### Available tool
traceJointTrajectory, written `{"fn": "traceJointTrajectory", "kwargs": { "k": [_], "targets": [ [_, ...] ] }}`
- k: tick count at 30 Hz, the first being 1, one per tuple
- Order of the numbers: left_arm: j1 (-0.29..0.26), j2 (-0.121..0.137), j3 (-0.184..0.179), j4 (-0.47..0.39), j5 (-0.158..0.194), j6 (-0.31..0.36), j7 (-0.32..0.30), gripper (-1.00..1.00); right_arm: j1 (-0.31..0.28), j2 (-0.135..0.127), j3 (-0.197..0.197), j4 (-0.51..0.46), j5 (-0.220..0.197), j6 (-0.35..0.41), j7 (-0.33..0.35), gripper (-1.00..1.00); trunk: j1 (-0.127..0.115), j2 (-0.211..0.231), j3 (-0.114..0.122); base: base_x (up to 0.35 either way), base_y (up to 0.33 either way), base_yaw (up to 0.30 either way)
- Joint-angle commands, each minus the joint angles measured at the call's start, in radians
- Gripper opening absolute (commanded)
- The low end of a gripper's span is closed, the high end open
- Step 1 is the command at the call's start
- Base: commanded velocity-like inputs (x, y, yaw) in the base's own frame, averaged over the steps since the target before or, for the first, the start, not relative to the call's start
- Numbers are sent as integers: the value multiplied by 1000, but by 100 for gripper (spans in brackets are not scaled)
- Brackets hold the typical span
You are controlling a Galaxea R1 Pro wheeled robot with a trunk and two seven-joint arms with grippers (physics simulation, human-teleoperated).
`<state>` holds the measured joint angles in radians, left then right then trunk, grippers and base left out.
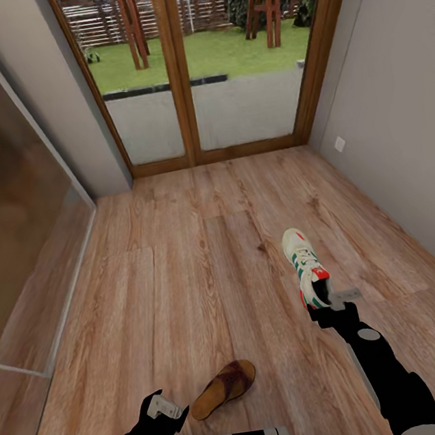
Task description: Pick up the two gym shoes and the two sandals from the corridor floor and place them onto the hallstand (shoe rack) in the corridor, making sure they are on the rack and not on the floor. Arrange them so the two gym shoes are next to each other and the two sandals are next to each other.
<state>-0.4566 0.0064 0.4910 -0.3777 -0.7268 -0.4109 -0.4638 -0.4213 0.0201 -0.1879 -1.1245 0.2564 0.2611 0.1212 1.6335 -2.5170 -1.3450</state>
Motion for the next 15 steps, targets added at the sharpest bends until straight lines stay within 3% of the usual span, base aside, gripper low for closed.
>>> {"fn": "traceJointTrajectory", "kwargs": {
  "k": [1,15],
  "targets": [
    [-1,0,8,-1,-8,-5,-6,100,-1,1,-4,-2,10,4,9,-100,0,0,-1,0,0,-182],
    [0,2,5,-2,-6,-4,-4,100,-1,1,-3,-3,10,4,9,-100,0,0,6,0,0,-265]
  ]
}}
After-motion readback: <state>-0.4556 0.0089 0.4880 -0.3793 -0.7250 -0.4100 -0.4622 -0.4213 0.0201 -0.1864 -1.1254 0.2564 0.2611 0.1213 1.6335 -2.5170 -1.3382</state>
